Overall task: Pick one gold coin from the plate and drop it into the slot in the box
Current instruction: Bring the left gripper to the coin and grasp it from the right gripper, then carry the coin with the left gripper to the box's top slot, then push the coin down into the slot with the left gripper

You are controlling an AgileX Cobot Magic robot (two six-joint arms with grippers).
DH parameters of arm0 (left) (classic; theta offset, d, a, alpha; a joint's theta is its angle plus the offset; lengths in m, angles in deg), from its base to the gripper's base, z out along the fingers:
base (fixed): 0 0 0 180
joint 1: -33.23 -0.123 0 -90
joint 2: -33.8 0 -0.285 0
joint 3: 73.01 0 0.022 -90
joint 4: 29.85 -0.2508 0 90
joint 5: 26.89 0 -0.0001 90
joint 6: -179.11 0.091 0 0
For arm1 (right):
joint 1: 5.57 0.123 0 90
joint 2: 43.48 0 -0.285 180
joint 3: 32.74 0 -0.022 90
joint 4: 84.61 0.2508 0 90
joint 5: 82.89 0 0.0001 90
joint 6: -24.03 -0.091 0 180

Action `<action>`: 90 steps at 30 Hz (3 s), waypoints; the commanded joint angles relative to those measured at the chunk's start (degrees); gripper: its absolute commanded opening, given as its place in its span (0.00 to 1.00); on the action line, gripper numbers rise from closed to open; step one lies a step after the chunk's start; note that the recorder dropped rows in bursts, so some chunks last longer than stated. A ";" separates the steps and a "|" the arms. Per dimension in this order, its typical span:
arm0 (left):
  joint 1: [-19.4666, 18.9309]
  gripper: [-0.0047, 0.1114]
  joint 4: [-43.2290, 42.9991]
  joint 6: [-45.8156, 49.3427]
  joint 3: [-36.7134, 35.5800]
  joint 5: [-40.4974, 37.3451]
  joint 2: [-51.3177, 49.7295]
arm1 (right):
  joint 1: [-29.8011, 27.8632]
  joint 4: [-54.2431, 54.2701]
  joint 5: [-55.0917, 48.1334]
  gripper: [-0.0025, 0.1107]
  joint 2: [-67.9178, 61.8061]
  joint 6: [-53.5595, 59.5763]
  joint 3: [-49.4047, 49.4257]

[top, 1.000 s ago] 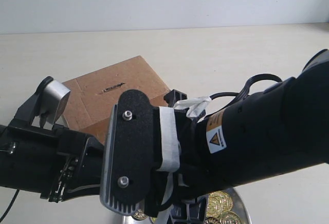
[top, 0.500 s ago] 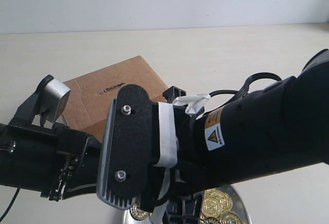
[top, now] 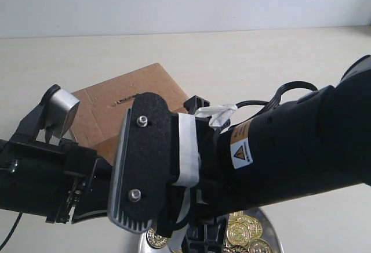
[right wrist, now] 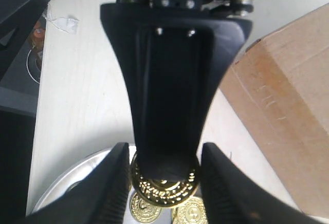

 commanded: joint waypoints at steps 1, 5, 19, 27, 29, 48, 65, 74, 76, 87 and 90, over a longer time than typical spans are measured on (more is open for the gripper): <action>0.34 0.13 0.84 1.19 0.33 0.03 -0.04 | 0.14 0.19 1.04 0.23 0.28 -0.74 -0.26; 0.34 0.04 1.10 1.34 0.33 0.03 -0.04 | 0.14 0.19 1.30 0.23 0.28 -1.48 -0.26; 0.34 0.04 0.70 3.12 0.33 0.18 -0.04 | 0.14 -5.96 1.31 0.61 0.28 -5.03 -0.26; 0.34 0.04 -1.01 7.24 0.41 5.99 -0.04 | 0.14 -12.86 -3.81 0.35 3.08 -16.32 -0.26; 0.34 0.04 -1.71 9.34 1.23 6.98 -0.04 | 0.14 -12.59 -6.59 0.17 4.71 -17.95 -0.26; -0.61 0.04 -53.14 14.70 27.36 27.73 -8.82 | 0.14 -8.38 -20.91 0.02 9.91 -22.78 -0.05; -2.57 0.04 -50.70 14.68 32.81 23.83 -17.64 | 0.14 -8.14 -20.91 0.02 9.91 -22.78 -0.05; -2.57 0.04 -50.70 16.25 33.05 26.30 -18.64 | 0.14 -8.14 -20.91 0.02 9.91 -22.78 -0.05; -2.57 0.04 -50.70 17.03 33.05 26.30 -19.21 | 0.14 -8.14 -20.91 0.02 9.91 -22.78 -0.05; -2.57 0.04 -50.71 18.21 33.05 26.72 -20.86 | 0.14 -8.17 -21.13 0.02 9.91 -22.78 -0.05; -2.57 0.09 -50.71 17.69 33.05 27.13 -20.86 | 0.14 -8.17 -21.13 0.02 9.91 -22.78 -0.05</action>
